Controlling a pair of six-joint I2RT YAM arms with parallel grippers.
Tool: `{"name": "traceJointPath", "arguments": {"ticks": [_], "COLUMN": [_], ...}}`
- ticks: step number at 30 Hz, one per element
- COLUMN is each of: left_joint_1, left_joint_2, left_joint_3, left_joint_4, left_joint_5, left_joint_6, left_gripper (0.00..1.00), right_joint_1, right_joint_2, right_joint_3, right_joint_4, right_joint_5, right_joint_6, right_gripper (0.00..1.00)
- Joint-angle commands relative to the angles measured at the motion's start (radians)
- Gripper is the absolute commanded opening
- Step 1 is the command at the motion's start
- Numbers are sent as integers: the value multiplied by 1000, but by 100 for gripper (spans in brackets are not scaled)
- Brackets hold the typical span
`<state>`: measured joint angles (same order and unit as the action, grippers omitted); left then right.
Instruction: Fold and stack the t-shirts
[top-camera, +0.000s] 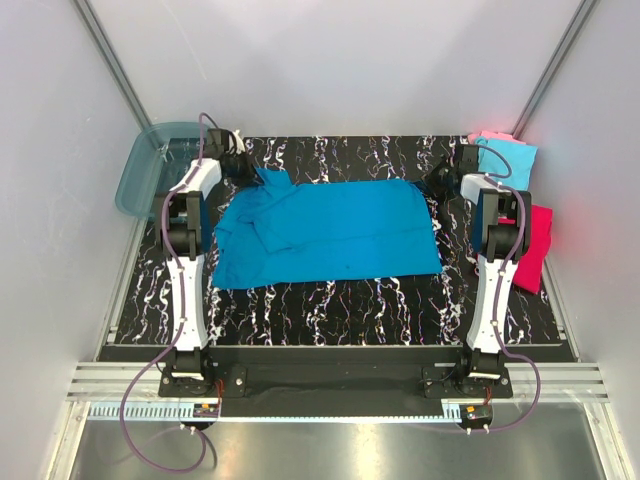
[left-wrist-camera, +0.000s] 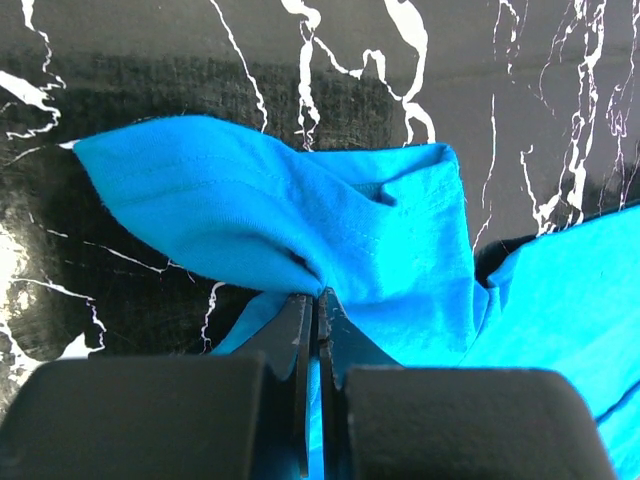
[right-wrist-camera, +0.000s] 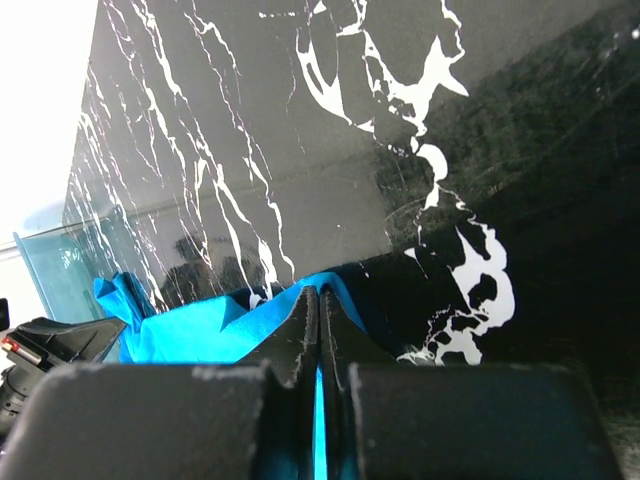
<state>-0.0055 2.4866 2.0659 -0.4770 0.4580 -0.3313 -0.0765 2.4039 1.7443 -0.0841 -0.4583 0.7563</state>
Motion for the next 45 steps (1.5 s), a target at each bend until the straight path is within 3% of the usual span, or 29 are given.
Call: {"name": "traceJointPath", "arguments": {"ticks": [1, 11, 24, 45], "left_joint_1": [6, 4, 4, 4], "left_joint_2": [-84, -202, -370, -752], "left_joint_3": [-58, -82, -148, -593], "left_joint_4": [38, 101, 107, 198], "left_joint_5": [-28, -15, -7, -21], "left_joint_6": [-11, -60, -97, -104], "left_gripper": [0, 0, 0, 0], "right_joint_1": [0, 0, -9, -26], "right_joint_2": [-58, -95, -279, -646], "right_joint_3": [-19, -31, -163, -658], "right_joint_4": [53, 133, 257, 363], "right_joint_5": [24, 26, 69, 202], "right_joint_6": [6, 40, 98, 98], "right_gripper": [0, 0, 0, 0]}}
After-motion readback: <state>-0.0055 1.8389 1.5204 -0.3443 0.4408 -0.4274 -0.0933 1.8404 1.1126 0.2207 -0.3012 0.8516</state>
